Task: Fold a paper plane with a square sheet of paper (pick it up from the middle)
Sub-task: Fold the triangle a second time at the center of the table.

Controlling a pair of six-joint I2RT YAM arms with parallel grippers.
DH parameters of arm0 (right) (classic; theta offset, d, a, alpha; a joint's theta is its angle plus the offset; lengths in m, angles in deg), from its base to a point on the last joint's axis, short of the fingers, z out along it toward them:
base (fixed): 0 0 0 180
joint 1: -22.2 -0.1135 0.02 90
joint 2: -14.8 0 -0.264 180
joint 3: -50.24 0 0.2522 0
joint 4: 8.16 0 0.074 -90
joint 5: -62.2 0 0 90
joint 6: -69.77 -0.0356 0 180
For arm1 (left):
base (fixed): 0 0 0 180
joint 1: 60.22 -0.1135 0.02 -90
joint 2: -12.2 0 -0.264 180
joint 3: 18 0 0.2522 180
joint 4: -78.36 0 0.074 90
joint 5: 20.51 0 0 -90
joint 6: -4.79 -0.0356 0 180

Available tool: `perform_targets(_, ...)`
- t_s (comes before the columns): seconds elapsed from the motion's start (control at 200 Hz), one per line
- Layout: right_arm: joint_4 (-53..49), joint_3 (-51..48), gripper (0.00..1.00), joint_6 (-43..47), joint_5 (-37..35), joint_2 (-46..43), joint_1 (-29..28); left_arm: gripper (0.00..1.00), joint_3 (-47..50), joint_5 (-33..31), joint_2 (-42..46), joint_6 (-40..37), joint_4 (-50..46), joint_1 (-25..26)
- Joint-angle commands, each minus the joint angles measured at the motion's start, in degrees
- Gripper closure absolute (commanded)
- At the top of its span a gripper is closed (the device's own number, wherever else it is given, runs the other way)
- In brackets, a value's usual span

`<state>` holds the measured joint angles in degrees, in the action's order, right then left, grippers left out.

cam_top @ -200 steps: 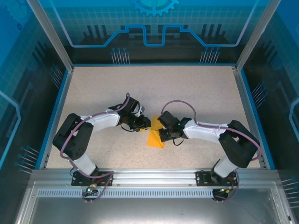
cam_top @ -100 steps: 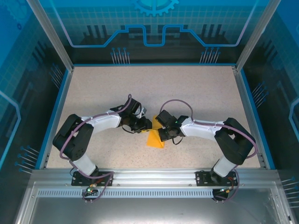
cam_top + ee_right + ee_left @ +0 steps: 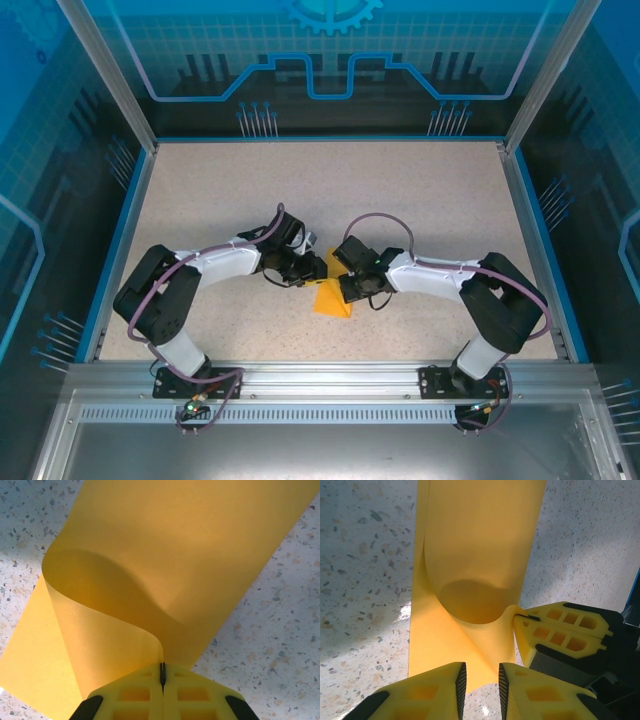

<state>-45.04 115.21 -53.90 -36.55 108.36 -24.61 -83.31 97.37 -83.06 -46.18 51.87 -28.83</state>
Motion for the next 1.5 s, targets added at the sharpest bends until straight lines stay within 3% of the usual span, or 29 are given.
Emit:
perform_targets(0.0, -1.0, -2.0, 0.97, -1.5, -0.7, -1.2, 0.7, 0.73, -0.5, 1.4, 0.1, 0.4, 0.6, 0.5)
perform_targets(1.495, -2.5, 0.2, 0.95, -0.9, -0.2, -1.0, 1.3, 0.74, -0.7, 2.0, -0.7, 0.0, 0.5, 0.7)
